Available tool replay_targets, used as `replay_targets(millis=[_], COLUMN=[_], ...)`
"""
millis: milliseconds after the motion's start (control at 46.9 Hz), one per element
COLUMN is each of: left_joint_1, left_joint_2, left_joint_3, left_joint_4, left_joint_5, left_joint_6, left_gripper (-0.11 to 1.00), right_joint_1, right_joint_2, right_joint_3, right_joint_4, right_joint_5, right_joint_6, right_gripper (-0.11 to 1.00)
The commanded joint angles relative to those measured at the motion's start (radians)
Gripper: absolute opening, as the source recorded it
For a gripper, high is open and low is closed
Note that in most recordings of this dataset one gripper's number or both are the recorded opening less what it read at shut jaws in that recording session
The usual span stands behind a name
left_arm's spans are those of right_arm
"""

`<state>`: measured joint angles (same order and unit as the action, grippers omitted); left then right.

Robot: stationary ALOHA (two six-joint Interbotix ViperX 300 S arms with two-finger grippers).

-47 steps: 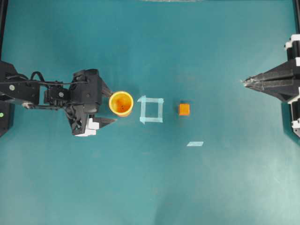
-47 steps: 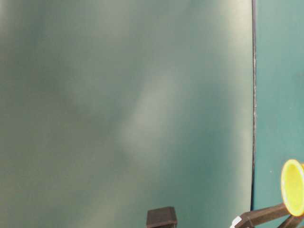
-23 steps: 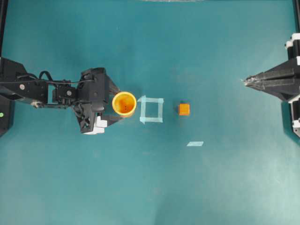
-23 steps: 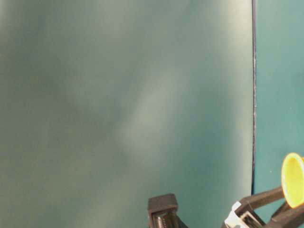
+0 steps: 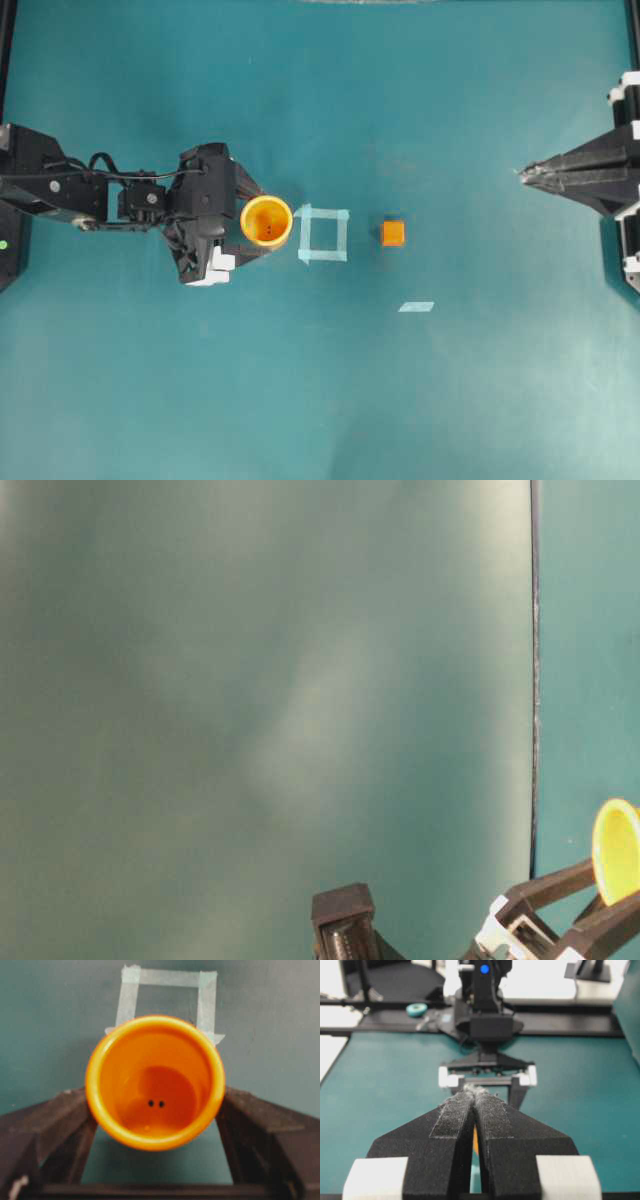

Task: Move the cup forward with left arm.
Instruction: 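Close the left gripper around the orange cup's side, then slide the gripped orange cup toward the front of the table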

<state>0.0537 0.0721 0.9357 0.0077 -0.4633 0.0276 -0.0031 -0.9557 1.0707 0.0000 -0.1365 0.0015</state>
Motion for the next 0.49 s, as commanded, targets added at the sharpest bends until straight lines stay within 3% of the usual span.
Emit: replay_targets(millis=[0,171,469], left_joint_1=[0.000,-0.002,-0.043], left_joint_2=[-0.011,-0.014,-0.031], left_joint_3=[-0.018,-0.017,-0.012], left_joint_4=[0.002,0.002,0.002], left_joint_5=[-0.011,-0.011,-0.011], left_joint_6=[0.000,0.000,0.000], left_gripper=[0.76,0.66,0.66], right_joint_1=[0.000,0.000,0.000], right_joint_2=[0.003,0.003,0.003], right_joint_3=[-0.035,-0.035,-0.037], right_joint_4=[0.000,0.000,0.002], right_joint_5=[-0.002,0.000,0.000], right_joint_6=[0.002,0.002,0.002], right_gripper=[0.00,0.00,0.00])
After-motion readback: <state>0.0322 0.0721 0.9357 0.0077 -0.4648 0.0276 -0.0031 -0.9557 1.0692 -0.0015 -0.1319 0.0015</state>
